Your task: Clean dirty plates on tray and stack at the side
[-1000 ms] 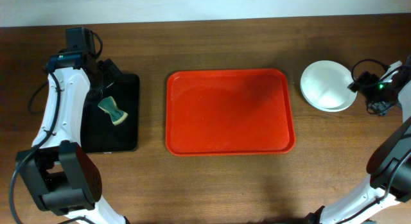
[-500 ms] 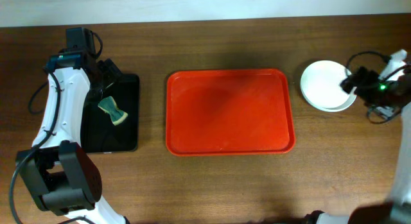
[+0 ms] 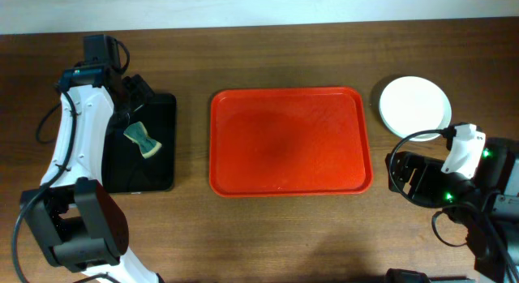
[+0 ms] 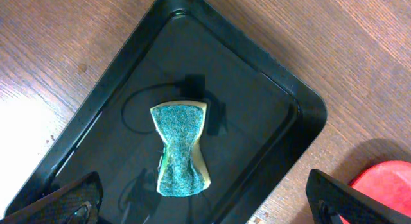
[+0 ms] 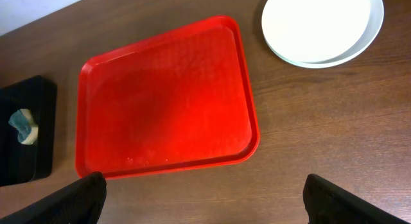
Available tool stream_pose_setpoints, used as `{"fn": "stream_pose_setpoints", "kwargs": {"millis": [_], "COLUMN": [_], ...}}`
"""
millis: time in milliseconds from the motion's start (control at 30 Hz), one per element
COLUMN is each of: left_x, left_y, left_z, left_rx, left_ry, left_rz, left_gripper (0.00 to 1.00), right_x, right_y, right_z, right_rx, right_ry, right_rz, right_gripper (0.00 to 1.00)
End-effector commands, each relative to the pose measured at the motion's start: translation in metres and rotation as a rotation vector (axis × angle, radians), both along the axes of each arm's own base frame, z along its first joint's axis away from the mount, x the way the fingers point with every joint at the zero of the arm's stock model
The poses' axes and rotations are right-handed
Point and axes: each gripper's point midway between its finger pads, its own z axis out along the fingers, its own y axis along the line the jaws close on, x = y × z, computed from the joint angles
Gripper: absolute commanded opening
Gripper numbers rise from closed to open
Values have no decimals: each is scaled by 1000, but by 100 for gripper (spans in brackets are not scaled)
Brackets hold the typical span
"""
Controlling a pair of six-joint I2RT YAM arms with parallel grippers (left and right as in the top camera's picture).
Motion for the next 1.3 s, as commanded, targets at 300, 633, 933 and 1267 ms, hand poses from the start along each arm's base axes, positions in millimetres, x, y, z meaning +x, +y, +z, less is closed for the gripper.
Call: {"fn": "stream_pose_setpoints", "kwargs": {"millis": [300,633,933,1267], "left_x": [1,1,1,1], "left_y": [2,2,2,2], "left_z": [7,7,7,7], "left_rx": [12,12,13,13], "left_ry": [-16,-16,-16,-16], "left_rz": [6,6,6,6], "left_gripper": [99,99,99,99], "right_x": [-1,-14,-1,14], "right_y": [-1,37,33,15], "right_z": [-21,-18,-49,-83], "right_rx": [-1,-149,-225,-289], "right_ry": [102,-277,-576,-729], "right_rz": [2,269,228,112], "right_gripper": [99,99,98,99]}}
